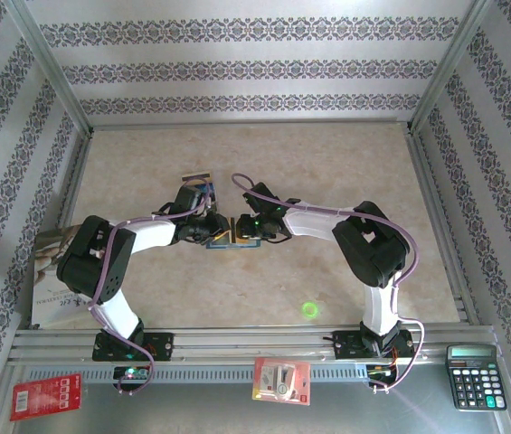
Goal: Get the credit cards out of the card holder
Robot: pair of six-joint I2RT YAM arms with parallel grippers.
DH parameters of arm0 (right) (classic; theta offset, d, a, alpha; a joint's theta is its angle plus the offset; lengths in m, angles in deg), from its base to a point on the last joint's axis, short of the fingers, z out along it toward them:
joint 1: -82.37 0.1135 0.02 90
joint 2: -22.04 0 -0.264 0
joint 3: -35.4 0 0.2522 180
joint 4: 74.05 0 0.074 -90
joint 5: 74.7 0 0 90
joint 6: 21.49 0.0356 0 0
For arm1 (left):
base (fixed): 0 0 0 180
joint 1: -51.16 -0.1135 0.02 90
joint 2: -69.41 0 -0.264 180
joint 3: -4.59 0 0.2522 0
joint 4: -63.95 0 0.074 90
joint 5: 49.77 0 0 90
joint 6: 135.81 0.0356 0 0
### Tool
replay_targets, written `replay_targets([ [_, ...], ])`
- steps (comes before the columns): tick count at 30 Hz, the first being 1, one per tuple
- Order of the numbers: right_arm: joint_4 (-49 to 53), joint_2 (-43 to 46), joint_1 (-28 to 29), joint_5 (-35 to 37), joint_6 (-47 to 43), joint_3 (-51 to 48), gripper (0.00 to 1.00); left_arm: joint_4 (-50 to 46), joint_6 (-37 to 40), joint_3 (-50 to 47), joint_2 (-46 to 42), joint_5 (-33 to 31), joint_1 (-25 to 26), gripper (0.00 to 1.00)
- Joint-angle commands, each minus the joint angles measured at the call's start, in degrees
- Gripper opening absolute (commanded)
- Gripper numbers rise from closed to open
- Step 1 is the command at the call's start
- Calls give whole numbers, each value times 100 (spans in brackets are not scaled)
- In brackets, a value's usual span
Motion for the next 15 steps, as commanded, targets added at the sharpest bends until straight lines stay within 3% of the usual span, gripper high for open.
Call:
replay_targets([
  [1, 93, -139, -56, -78, 77, 68, 31, 286, 37, 111, 122, 168, 69, 22],
  [15, 107, -165, -78, -115, 90, 46, 29, 690, -94, 79, 291, 528, 63, 21],
])
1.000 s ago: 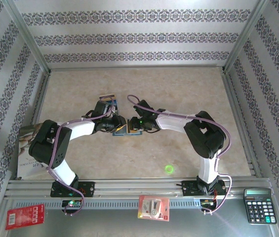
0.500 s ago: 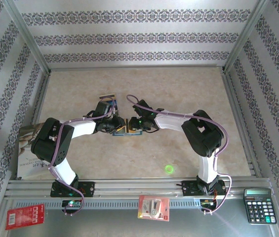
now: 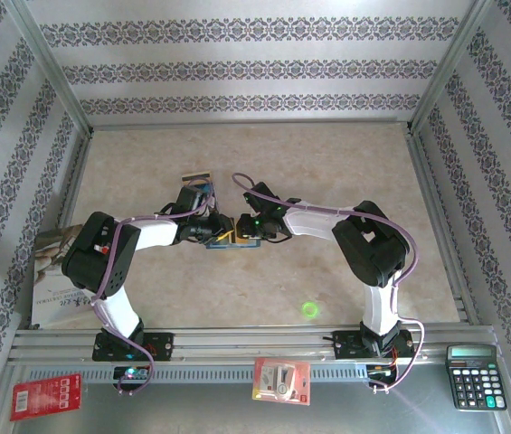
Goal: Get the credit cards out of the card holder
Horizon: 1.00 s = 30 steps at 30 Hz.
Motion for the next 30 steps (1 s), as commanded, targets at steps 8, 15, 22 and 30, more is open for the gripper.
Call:
replay_targets([
  [8, 74, -124, -92, -84, 136, -8, 29, 24, 147, 175, -3, 179, 61, 18],
  [15, 3, -58, -139, -108, 180, -88, 29, -148, 255, 156, -157, 25, -22, 4],
  [22, -178, 90, -274, -228, 189, -250, 29, -1097, 815, 120, -852, -374, -346, 0],
  [30, -1416, 751, -526, -1176, 409, -594, 35, -1864, 1321, 268, -1960, -628, -514, 0],
])
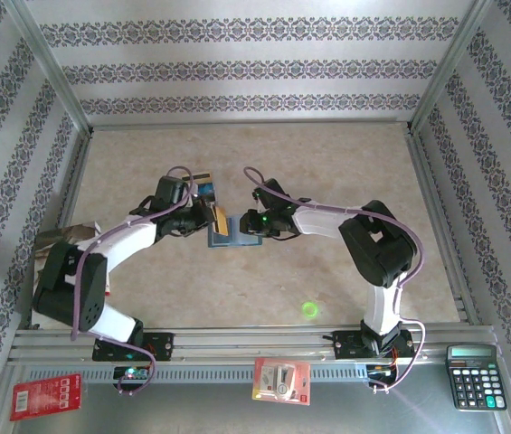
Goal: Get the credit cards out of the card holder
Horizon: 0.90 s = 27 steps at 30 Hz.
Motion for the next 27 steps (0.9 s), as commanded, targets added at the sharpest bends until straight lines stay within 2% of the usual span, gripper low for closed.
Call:
replay_targets([
  [1, -978, 574, -172, -668, 238, -229, 38, -403, 373, 219, -462, -43, -54, 0],
  [8, -3164, 836, -648, -2458, 1010, -689, 52, 138, 369, 444, -692, 924, -56, 0],
  [14, -4075, 583, -791, -3022, 1752, -622, 54, 594, 77, 665, -459, 1520, -54, 0],
  [17, -4787, 394, -828, -3273, 2250, -635, 48, 813, -46, 668, -403, 1624, -58, 0],
  [21, -5384, 300, -872, -3423, 2603, -758, 38, 570, 84, 804, -318, 1557, -69, 0],
  [27, -5499, 419, -924, -3408, 2648, -970, 25, 467, 63, 831, -269, 1431, -96, 0],
])
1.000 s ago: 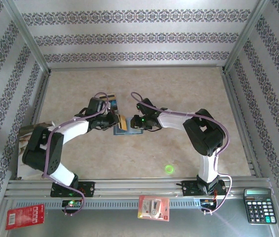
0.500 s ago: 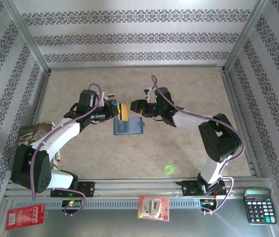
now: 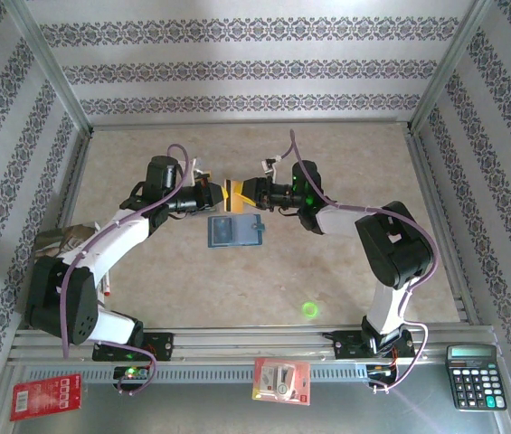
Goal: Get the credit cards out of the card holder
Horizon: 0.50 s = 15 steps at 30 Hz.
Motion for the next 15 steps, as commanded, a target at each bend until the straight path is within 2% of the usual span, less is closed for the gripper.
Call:
replay_targets([
  [1, -496, 91, -22, -193, 141, -95, 21, 95, -62, 104, 67, 10, -78, 0],
  [6, -522, 161, -14, -52, 266, -150, 9, 436, -399, -61, -30, -52, -69, 1],
  [11, -531, 225, 56, 178, 444, -161, 5, 1657, -1306, -505, -209, -25, -67, 26],
  [15, -606, 149, 172, 464, 796, -120, 5, 2154, -1530, -684, -308, -105, -58, 28],
])
